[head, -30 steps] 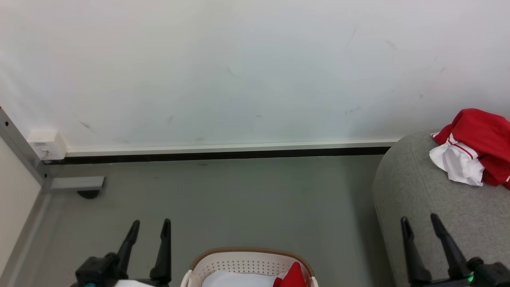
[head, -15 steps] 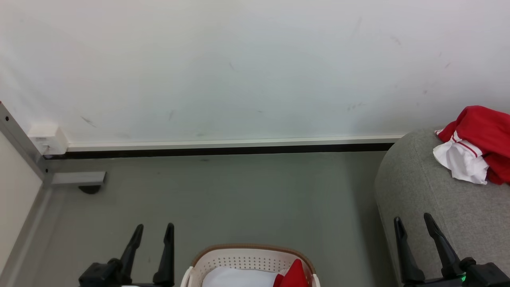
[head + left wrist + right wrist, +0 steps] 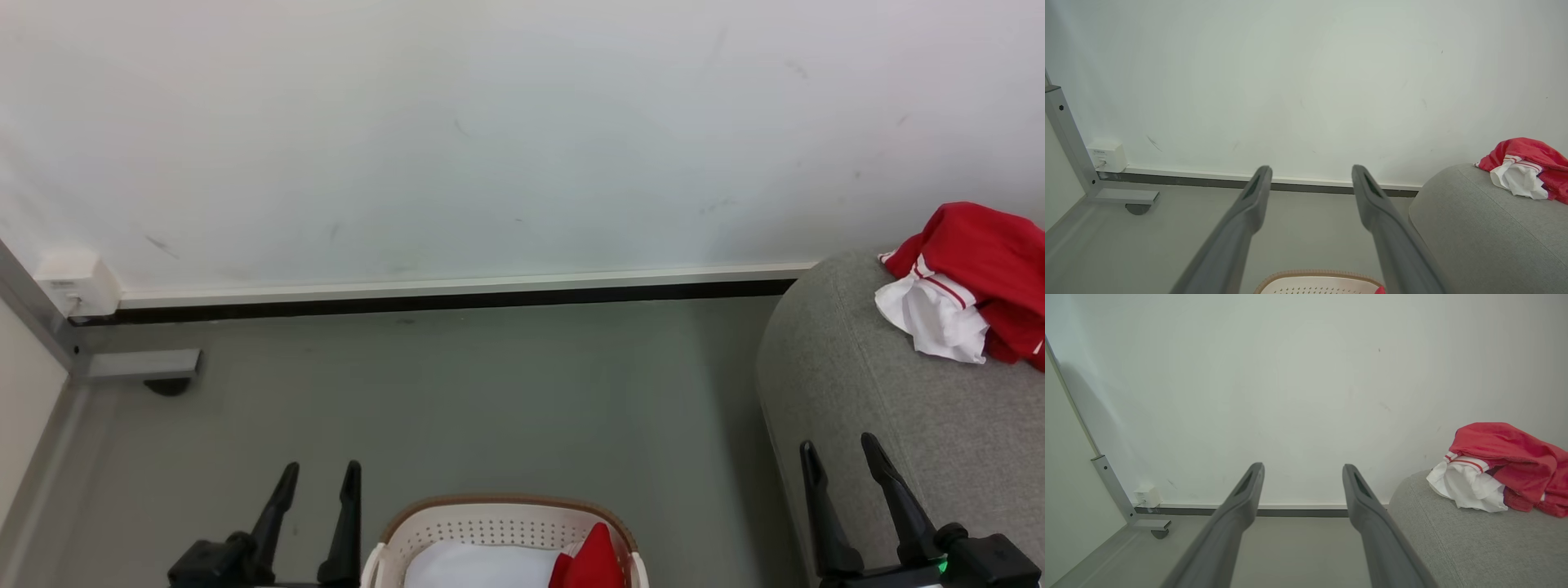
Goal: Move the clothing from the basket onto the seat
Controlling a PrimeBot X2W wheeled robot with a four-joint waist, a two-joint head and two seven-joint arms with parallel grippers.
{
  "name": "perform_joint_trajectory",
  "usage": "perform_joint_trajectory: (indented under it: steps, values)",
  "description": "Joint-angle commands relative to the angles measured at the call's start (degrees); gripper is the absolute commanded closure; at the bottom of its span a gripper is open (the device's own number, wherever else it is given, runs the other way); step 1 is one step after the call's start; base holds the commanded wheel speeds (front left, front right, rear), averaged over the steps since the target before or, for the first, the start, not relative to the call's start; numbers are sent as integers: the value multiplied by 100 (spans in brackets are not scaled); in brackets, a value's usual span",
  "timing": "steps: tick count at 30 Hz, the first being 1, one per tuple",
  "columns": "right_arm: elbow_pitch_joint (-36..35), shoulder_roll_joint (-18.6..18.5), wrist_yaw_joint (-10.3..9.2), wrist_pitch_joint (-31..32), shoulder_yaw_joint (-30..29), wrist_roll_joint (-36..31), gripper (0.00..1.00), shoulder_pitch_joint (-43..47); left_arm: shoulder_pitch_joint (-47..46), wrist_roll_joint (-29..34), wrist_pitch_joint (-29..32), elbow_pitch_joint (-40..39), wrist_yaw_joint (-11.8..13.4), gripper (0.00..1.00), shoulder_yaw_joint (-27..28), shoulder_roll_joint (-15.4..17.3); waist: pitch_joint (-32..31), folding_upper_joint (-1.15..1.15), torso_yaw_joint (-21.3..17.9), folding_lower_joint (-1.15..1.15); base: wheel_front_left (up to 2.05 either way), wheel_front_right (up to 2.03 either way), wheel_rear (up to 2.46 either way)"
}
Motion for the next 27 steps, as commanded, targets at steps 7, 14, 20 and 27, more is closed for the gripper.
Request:
perform_joint_trajectory:
  steps: [7, 14, 20, 27]
  values:
    - [-18, -176, -13, -18, 35, 23, 0, -192, -202, 121, -3, 153, -166, 0, 52, -79, 352, 0, -232, 0, 0, 0, 0]
    - [-140, -318, -13, -18, -71, 98, 0, -460, -525, 169, 1, 566, -291, 0, -49, -43, 845, 0, -514, 0, 0, 0, 0]
    - [-280, -389, -13, -18, -107, 145, 0, -848, -1021, 244, 232, 1135, -397, 0, -312, 121, 1372, 0, -791, 0, 0, 0, 0]
    - [-492, -286, -13, -17, -258, 211, 0, -1186, -1742, 193, 746, 2088, -528, 0, -942, 313, 1988, 0, -1040, 0, 0, 0, 0]
